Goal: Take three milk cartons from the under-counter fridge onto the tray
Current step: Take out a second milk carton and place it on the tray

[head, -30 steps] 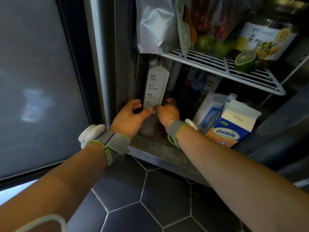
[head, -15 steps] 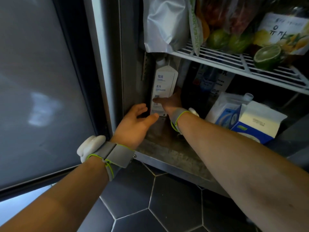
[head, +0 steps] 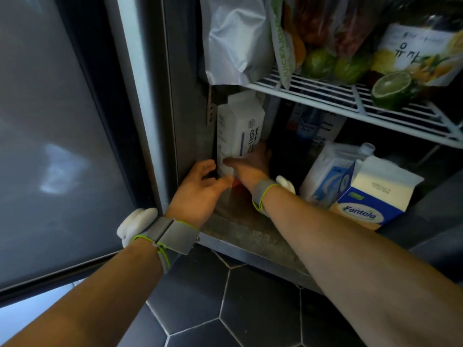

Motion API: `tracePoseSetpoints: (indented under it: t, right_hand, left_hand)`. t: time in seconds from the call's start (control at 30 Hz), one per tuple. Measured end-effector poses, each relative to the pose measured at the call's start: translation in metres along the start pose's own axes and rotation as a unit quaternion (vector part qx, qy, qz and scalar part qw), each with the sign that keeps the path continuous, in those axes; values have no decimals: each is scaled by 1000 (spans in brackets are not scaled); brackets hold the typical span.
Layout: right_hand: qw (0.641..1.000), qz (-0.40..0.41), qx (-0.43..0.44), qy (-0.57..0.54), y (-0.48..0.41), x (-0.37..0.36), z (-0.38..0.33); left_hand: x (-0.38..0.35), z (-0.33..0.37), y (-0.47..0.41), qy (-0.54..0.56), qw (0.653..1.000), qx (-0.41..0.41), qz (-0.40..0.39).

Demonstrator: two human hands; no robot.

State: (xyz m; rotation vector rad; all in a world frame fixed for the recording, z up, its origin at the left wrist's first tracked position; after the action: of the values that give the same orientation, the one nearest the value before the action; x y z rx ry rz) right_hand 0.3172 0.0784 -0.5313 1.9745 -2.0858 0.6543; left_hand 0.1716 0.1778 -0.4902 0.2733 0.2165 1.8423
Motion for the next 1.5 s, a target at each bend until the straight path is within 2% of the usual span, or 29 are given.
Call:
tracePoseSetpoints:
  t: [0.2,0.37,0.53,0.7,0.83,1.03,1.13,1.3,1.5]
  right_hand:
    - [995,53,7,88,39,9,-11]
    - [991,53,25,119,70,16,-14]
    - [998,8,50,43,85,20,-4]
    - [990,-94,-34,-100,72,29,13]
    - [977,-159,-15,-141,71,27,20]
    - [980,-102,26,-170,88,31,25]
    - [987,-89,60,-117,95,35,26]
    - [987,-88,101,-92,104,48,24]
    - [982,-107,79,-137,124,64,10]
  left_hand:
    - [-5,2,0,-18,1000,-8,-1]
    - [-7,5,-3,-5,1000,-11,-3]
    - [-7,7,-6,-20,999,-35,-18]
    - [-9,7,-5,-24,999,-33,-29]
    - [-17,6,-2,-17,998,-35,-46]
    - [-7,5,2,-47,998,-38,2]
    - [3,5,6,-80,995,-58,18]
    - [13,6,17,-108,990,-86,-16]
    - [18,12,30,-82,987,-116,-67]
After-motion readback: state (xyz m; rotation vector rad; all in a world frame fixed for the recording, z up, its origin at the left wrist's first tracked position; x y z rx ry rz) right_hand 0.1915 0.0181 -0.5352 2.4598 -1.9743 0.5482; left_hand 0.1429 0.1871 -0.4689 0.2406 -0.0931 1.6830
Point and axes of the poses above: each hand's wrist, its own y-axis away from the middle knuckle, its own x-axis out of the back of the hand, z = x × y, the point moved 2 cm from there along -y, towards the middle knuckle, and after that the axes turned 10 degrees about x, right-handed, at the moved point
